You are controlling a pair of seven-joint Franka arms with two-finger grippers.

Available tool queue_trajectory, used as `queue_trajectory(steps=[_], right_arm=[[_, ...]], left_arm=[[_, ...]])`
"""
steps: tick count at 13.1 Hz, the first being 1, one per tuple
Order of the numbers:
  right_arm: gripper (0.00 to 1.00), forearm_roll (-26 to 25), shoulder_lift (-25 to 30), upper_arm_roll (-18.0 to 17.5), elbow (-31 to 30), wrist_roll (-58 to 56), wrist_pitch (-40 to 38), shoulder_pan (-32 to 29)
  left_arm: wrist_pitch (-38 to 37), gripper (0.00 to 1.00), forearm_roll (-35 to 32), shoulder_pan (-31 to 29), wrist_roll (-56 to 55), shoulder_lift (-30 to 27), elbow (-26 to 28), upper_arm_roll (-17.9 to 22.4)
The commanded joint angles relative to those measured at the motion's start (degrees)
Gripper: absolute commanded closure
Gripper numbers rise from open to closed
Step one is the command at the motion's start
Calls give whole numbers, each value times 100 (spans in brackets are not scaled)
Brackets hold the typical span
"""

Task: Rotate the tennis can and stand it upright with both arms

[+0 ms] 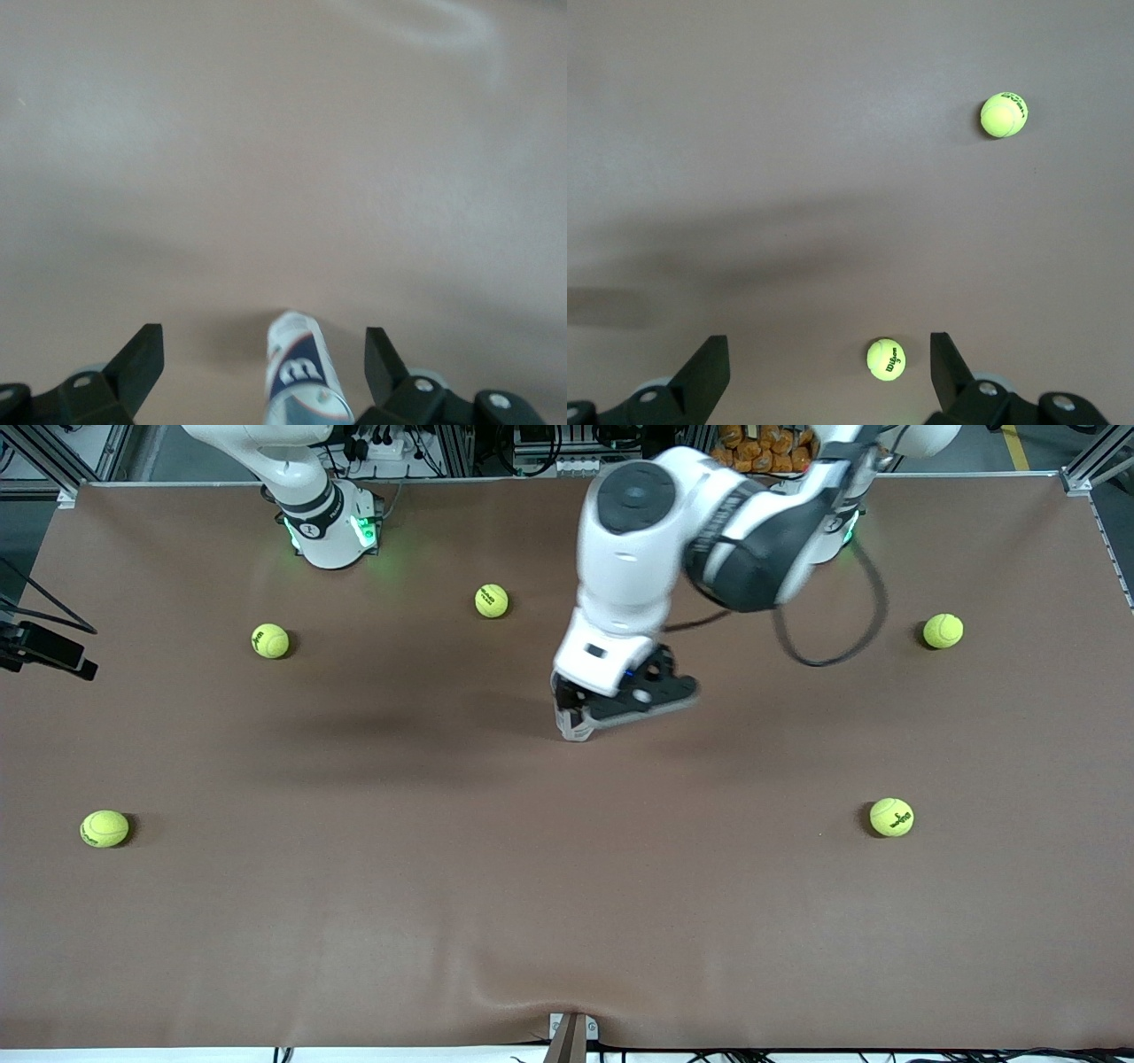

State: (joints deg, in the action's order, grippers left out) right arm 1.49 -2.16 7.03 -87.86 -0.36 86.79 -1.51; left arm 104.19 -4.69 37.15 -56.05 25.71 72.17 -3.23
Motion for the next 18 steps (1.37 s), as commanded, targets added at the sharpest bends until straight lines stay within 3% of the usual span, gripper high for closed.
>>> queue_trajectory(steps=[1, 3, 5, 9, 14, 18], right_arm=[[0, -25, -48, -105, 85, -61, -31, 19], [0, -463, -30, -105, 102, -26, -56, 448], [0, -474, 23, -97, 94, -52, -127, 529], [0, -18, 31, -62, 23, -96, -162, 327], [0, -8, 75, -88, 67, -61, -302, 266], [0, 1, 75, -88, 94, -17, -320, 266]], left_arm=[[-214, 0, -147, -356, 303, -347, 113, -28], [-320, 0, -85, -822, 1118, -513, 122, -28], [-452, 0, -85, -1270, 1603, -584, 122, -37], [-461, 0, -76, -1982, 2738, -646, 122, -46], [-496, 0, 107, -2634, 3513, -681, 174, -116], [-644, 0, 135, -3135, 3829, -1207, 569, -432]])
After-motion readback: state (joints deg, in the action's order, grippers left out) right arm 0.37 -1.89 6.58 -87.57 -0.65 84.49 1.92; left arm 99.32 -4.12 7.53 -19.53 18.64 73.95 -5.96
